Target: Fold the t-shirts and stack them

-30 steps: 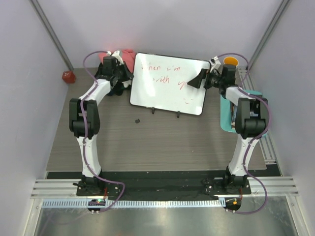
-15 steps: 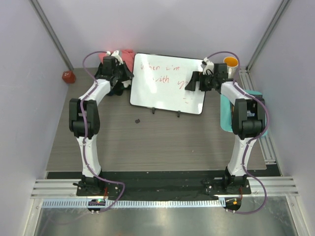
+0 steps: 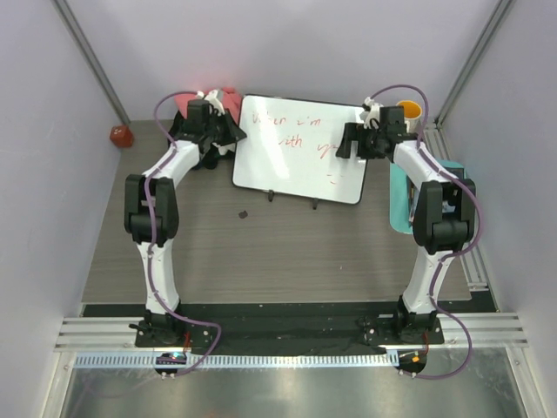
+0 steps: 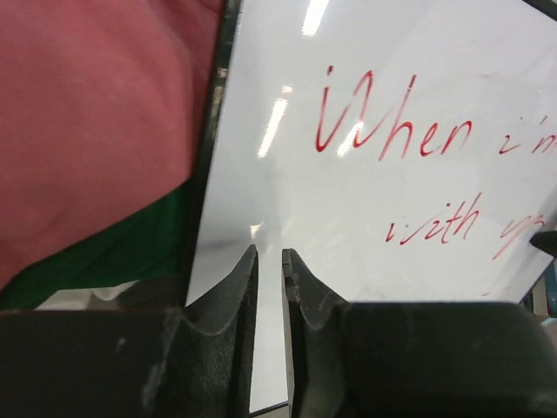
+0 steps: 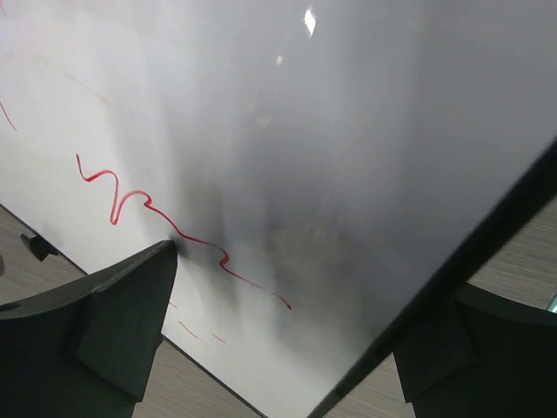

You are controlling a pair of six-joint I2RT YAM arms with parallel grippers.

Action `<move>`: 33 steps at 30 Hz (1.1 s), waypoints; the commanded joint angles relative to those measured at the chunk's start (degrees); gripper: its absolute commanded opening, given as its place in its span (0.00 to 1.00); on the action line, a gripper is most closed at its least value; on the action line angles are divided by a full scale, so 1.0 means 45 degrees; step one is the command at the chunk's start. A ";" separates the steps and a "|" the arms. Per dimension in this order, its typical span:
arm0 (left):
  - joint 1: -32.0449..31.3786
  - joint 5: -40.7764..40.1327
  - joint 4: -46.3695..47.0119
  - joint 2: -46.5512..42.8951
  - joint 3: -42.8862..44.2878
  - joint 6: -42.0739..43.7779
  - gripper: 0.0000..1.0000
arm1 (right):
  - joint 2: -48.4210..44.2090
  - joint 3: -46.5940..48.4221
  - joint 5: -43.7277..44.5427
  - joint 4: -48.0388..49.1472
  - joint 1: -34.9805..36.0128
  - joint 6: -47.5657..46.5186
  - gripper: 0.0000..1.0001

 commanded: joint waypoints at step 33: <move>-0.0062 0.0295 0.0871 -0.1572 -0.0954 -0.0571 0.22 | -0.3963 -0.0388 0.5061 -0.1558 0.0441 0.0060 1.00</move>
